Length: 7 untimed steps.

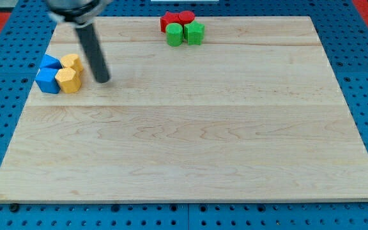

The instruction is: Move the blue triangle along with yellow heart a bit right

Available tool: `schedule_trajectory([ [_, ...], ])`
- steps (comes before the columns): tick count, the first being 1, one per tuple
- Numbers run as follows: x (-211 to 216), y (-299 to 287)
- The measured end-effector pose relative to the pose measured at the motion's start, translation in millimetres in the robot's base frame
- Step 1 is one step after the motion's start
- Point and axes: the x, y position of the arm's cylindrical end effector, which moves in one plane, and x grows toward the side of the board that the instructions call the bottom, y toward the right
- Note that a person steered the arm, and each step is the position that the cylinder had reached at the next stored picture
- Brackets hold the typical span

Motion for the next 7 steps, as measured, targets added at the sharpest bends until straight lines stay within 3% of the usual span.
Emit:
schedule_trajectory([
  [1,-70,56],
  [2,-123,9],
  [4,-147,-169],
  [7,-137,-170],
])
